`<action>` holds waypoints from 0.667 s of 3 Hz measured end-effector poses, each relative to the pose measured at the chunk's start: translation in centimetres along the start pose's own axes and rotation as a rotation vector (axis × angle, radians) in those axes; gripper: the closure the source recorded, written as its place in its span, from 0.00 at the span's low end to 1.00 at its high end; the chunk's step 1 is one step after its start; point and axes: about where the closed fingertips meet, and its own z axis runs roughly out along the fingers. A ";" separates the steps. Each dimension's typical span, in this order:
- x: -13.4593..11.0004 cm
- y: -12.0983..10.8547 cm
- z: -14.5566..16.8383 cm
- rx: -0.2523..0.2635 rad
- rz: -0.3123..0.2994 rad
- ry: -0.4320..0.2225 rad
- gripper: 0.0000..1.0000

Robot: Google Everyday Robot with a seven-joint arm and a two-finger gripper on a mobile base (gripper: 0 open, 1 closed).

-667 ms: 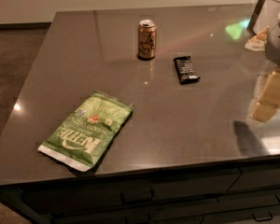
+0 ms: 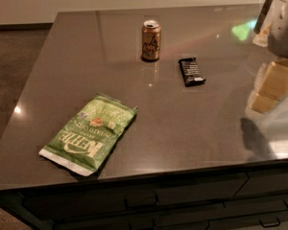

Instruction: Pick rxbar chocolate

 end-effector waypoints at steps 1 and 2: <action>-1.3 -4.6 1.3 0.042 0.134 0.002 0.00; -1.6 -9.3 3.5 0.077 0.305 0.017 0.00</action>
Offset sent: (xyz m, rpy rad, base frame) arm 0.1606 -0.0281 -0.0212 0.0983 -0.0174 -0.5691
